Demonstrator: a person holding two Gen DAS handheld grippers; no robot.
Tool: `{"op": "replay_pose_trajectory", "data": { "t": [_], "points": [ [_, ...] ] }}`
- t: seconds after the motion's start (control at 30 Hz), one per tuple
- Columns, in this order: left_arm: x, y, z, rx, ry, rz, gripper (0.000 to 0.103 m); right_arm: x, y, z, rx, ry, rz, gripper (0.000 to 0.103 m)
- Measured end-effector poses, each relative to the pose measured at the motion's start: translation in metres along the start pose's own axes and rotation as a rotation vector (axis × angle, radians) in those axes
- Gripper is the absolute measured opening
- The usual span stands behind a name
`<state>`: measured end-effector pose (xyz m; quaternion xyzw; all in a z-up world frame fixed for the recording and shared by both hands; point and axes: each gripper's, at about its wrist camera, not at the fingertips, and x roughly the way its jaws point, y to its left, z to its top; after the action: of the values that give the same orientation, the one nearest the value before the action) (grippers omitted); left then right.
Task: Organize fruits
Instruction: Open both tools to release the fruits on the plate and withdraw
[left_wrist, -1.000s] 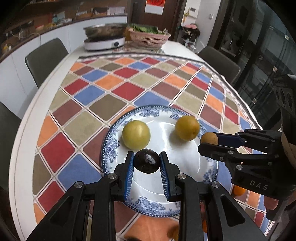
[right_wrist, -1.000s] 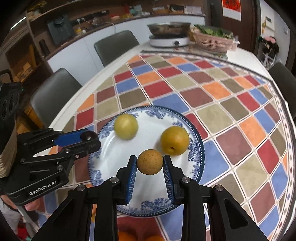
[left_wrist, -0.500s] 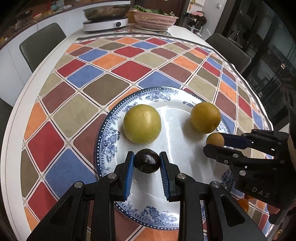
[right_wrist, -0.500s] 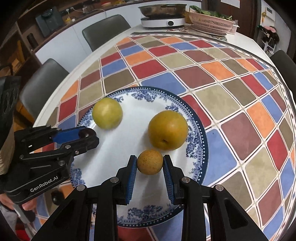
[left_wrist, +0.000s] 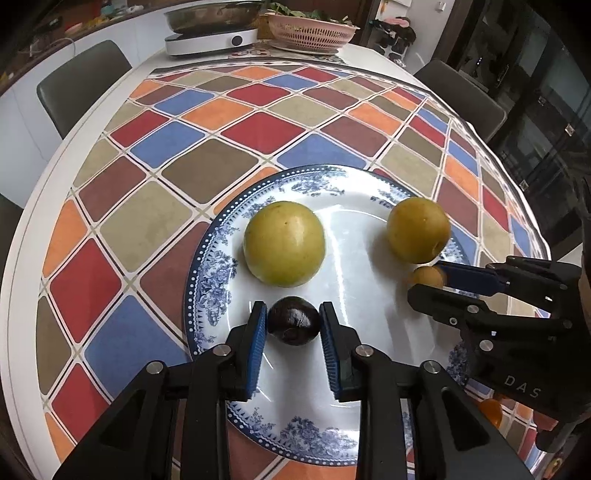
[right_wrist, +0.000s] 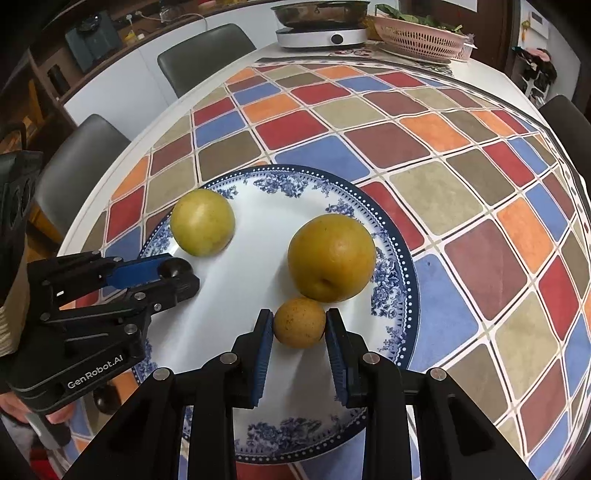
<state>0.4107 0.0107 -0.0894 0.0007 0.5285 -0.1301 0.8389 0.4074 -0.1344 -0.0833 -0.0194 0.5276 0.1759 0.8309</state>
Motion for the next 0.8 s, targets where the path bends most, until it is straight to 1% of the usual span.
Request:
{"op": "replay_pose_trajectory", "data": {
  "t": [0.03, 0.07, 0.13, 0.4, 0.53, 0.73, 0.8],
  "points": [
    [-0.003, -0.001, 0.000, 0.002, -0.007, 0.000, 0.038, -0.001, 0.000, 0.000, 0.000, -0.005, 0.001, 0.031],
    [-0.006, -0.002, 0.000, 0.005, -0.016, 0.004, 0.040, -0.003, -0.001, -0.001, 0.003, -0.012, 0.005, 0.035],
    [-0.013, -0.004, 0.000, 0.010, -0.030, 0.005, 0.040, -0.008, -0.001, -0.001, 0.008, -0.024, 0.006, 0.037],
    [-0.054, -0.017, -0.008, 0.037, -0.106, 0.015, 0.040, -0.043, 0.003, -0.011, 0.000, -0.090, -0.013, 0.037],
    [-0.078, -0.025, -0.020, 0.060, -0.159, 0.034, 0.040, -0.065, 0.006, -0.018, 0.001, -0.131, -0.016, 0.037],
    [-0.114, -0.035, -0.038, 0.067, -0.226, 0.025, 0.040, -0.098, 0.013, -0.031, 0.010, -0.188, 0.008, 0.037],
    [-0.125, -0.039, -0.045, 0.071, -0.247, 0.024, 0.042, -0.108, 0.016, -0.037, 0.009, -0.204, 0.008, 0.037]
  ]
}}
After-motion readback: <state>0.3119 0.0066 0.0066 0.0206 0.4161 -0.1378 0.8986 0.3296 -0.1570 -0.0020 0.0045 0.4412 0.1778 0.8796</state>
